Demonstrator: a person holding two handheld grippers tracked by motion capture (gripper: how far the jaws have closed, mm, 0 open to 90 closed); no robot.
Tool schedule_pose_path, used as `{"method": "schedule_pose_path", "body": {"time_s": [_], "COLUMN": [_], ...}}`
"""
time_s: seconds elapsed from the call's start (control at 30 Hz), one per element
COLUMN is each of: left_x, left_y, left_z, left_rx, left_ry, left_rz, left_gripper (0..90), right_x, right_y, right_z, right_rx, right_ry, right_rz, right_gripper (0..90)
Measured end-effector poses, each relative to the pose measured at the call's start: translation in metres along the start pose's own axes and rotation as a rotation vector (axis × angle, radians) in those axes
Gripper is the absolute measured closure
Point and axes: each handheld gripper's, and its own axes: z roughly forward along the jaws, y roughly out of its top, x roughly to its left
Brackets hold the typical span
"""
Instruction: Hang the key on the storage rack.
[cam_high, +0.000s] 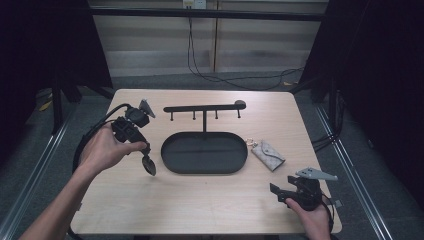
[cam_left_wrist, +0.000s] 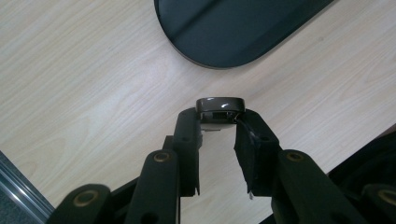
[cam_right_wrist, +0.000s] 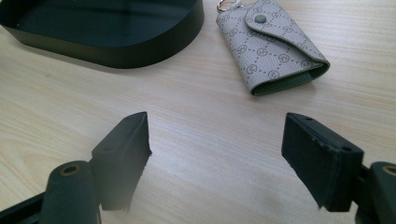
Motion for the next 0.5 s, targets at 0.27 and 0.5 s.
{"method": "schedule_pose_path", "body": {"time_s": [0.27,0.5], "left_x": [0.001,-0.005], "left_y": [0.015,0.030], "left_z": [-0.012,-0.026], "left_rx": [0.006,0.003], "left_ry": [-0.009,-0.021], "left_rz": [0.002,0.011], "left_gripper": [70.6,70.6], "right_x": [0.000,-0.001], "right_y": [0.000,0.000], "right_z": [0.000,0.000], "right_rx": [0.003,0.004], "right_ry": [0.001,0.001], "right_rz": [0.000,0.000], "right_gripper": [23.7,23.7]}}
